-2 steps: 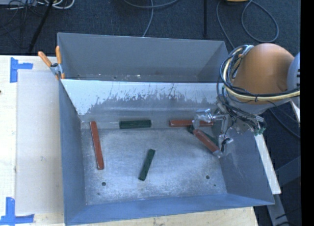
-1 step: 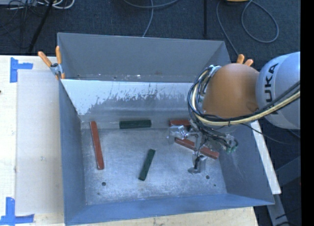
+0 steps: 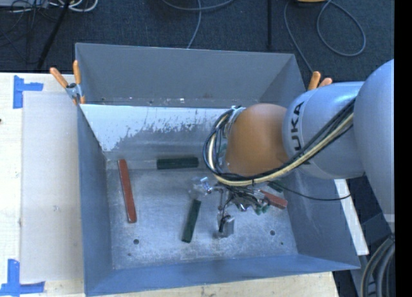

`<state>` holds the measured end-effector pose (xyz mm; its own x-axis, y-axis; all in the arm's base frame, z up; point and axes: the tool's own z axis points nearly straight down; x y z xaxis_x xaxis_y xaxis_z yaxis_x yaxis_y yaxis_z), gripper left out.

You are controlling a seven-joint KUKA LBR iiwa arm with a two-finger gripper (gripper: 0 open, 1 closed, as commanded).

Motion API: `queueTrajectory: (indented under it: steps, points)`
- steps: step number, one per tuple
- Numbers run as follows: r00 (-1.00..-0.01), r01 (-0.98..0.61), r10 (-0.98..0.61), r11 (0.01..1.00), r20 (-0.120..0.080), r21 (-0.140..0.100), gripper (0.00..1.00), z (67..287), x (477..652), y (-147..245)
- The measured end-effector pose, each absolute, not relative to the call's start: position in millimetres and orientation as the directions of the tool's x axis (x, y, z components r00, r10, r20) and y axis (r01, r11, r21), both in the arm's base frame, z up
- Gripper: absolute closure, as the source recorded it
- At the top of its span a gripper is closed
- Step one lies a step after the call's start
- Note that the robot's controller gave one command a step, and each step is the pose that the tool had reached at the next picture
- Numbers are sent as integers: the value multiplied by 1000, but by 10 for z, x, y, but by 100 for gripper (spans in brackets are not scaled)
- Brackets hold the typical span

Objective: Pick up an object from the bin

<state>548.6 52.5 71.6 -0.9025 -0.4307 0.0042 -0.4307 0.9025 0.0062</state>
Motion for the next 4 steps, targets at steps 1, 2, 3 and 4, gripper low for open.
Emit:
queueTrajectory:
  steps: [1,2,3,4]
  points:
    - [-904,-428,-428,904,1,1,100,754,5503,491]
    - [-904,-428,-428,904,1,1,0,754,5503,491]
    - [-906,-424,-424,906,-9,-2,0,763,4750,933]
    - [-906,-424,-424,906,0,0,100,744,4739,919]
